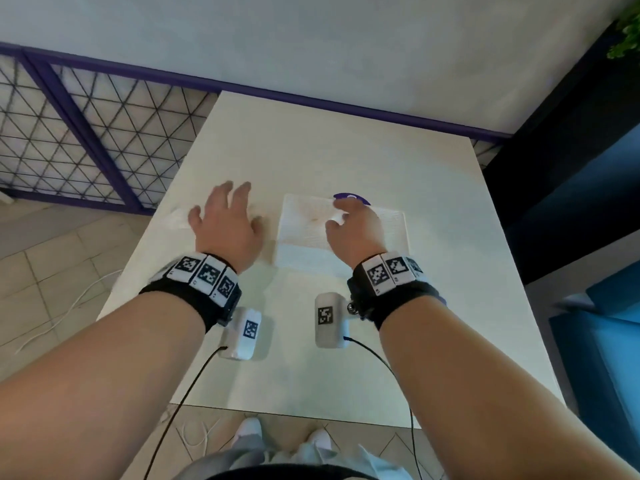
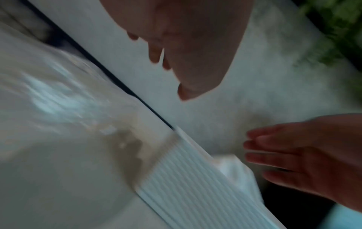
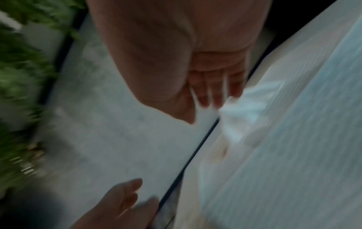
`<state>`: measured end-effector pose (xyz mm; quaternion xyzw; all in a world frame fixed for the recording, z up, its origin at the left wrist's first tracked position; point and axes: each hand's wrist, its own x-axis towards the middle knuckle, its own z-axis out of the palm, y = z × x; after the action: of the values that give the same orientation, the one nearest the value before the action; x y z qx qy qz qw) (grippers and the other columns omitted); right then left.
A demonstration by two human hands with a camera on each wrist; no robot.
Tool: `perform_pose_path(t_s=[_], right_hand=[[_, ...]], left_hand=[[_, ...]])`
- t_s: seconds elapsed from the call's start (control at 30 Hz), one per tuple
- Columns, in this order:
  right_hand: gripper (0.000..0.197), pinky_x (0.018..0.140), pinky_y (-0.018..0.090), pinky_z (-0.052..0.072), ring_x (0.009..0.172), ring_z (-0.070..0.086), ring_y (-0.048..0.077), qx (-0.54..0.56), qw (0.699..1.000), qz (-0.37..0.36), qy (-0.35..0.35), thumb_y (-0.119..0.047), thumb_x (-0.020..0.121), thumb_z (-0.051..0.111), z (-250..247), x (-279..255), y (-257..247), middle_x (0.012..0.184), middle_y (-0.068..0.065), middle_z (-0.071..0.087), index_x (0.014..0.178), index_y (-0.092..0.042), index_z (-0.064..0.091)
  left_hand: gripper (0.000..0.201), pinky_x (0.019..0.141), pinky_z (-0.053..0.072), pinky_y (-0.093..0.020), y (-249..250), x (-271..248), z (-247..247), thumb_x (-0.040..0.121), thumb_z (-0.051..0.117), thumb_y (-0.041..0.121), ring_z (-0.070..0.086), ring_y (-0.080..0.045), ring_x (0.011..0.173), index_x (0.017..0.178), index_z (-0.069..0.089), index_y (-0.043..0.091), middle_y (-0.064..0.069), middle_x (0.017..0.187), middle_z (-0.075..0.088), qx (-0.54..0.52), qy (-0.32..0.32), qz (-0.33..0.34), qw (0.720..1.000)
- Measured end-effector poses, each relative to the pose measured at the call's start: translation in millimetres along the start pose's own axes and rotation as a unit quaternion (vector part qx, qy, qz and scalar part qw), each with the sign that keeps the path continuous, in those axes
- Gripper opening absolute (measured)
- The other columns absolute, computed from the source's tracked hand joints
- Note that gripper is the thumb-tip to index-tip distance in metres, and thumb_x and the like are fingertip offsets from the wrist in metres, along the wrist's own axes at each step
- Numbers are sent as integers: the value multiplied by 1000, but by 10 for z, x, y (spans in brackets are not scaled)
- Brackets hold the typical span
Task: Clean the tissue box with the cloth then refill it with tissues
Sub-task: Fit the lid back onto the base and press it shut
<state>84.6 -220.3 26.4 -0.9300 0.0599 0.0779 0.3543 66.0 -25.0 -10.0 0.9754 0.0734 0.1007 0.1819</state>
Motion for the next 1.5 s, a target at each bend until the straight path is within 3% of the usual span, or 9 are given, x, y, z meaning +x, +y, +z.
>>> perform_pose_path(t_s=[0.1, 0.2, 0.4, 0.53, 0.67, 0.83, 1.0, 1.23, 1.5], right_hand=[[31, 92, 28, 51, 103, 67, 18, 56, 992, -45, -107, -33, 88, 61, 499, -191, -344, 111, -1, 70, 115, -17, 65], [68, 90, 43, 56, 100, 67, 27, 25, 975, 30, -218, -61, 83, 56, 981, -201, -511, 112, 9, 66, 125, -8, 54], [84, 87, 45, 56, 89, 70, 24, 119, 948, 166, -244, -76, 63, 63, 1407, -167, -582, 93, 5, 70, 108, -6, 60], [67, 84, 38, 58, 95, 66, 20, 212, 923, 176, -267, -55, 75, 72, 1415, -190, -644, 106, 0, 67, 124, -12, 54], [34, 70, 31, 55, 82, 66, 17, 278, 926, 101, -236, -11, 93, 57, 1207, -172, -704, 99, 6, 70, 127, -13, 53], [19, 75, 36, 55, 80, 68, 22, 346, 908, 87, -220, -19, 92, 63, 786, -185, -635, 94, 4, 72, 110, -18, 61], [18, 63, 32, 55, 60, 66, 22, 360, 914, 58, -178, -7, 93, 59, 388, -220, -371, 77, 9, 70, 107, -16, 64], [37, 55, 26, 52, 58, 64, 17, 454, 876, 84, -141, 2, 94, 49, -2, -369, 204, 68, 7, 70, 105, -29, 66], [24, 57, 34, 56, 61, 64, 22, 589, 789, 125, -122, 1, 85, 39, -252, -566, 493, 84, 11, 62, 99, 1, 59]], left_hand=[[65, 109, 22, -53, -529, 82, -134, 89, 51, 40, 33, -32, 136, 145, 28, 15, -13, 150, 31, -38, 46, -182, 981], [64, 105, 32, -47, -983, 81, -191, 94, 40, 41, 37, -37, 133, 142, 32, 0, -23, 144, 39, -11, -116, -314, 942], [51, 100, 39, -41, -1310, -175, -210, 98, 46, 26, 47, -36, 126, 141, 37, 0, -20, 141, 45, -103, -208, -307, 923], [54, 79, 48, -34, -1406, -302, -214, 89, 66, 21, 60, -23, 98, 137, 44, 11, -13, 121, 61, -425, -183, -371, 805], [41, 73, 47, -27, -1365, -299, -316, 86, 68, 11, 62, -16, 89, 125, 53, 14, -3, 103, 68, -526, -141, -340, 767], [9, 71, 55, -31, -1031, -184, -448, 90, 63, 10, 62, -6, 58, 90, 62, 18, 8, 64, 61, -581, -138, -274, 754], [8, 57, 51, -28, -669, -172, -430, 88, 66, 26, 67, -16, 65, 96, 67, 23, 2, 80, 68, -590, -205, -226, 747], [28, 41, 44, -16, -212, -242, -262, 96, 47, 3, 54, -9, 43, 103, 67, 21, -5, 59, 65, -626, -252, -199, 711], [48, 44, 45, -21, 149, -404, -132, 83, 35, -18, 58, -18, 54, 57, 61, 13, -2, 66, 65, -646, -282, -212, 677]])
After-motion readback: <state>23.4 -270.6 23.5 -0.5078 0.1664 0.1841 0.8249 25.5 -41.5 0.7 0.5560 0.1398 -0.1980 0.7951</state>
